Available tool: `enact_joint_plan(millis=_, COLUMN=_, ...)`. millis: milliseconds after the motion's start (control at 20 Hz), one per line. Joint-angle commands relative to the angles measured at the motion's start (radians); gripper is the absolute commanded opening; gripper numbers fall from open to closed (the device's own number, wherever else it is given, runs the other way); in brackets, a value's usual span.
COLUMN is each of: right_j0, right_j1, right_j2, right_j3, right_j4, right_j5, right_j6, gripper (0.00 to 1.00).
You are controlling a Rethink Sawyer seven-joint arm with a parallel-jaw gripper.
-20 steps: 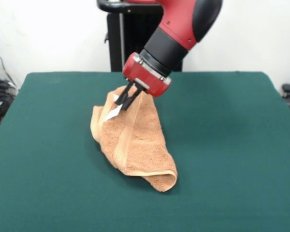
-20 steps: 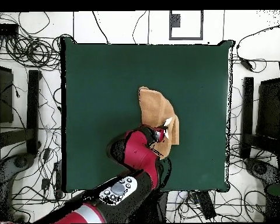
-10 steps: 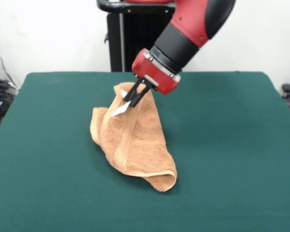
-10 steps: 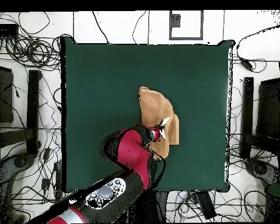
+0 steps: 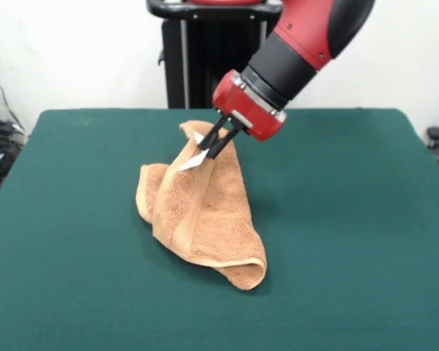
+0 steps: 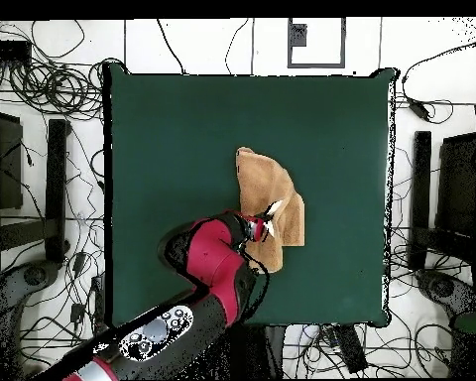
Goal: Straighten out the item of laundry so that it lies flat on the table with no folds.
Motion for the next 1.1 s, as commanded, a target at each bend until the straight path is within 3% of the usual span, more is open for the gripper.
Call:
enact_joint_plan(millis=50, right_j0=0.050, right_j1=0.031, right_j2=0.045, right_j3=-0.095, right_j4=0.086, right_j5=0.147, right_j6=0.352, gripper=0.00)
enact_joint_plan(millis=550, right_j0=0.130, right_j1=0.110, right_j2=-0.055, right_j3=-0.148, right_j4=0.123, right_j5=0.213, right_j6=0.429, gripper=0.00)
enact_joint_plan(millis=1100, right_j0=0.155, right_j1=0.110, right_j2=-0.050, right_j3=-0.187, right_j4=0.119, right_j5=0.286, right_j6=0.542, gripper=0.00)
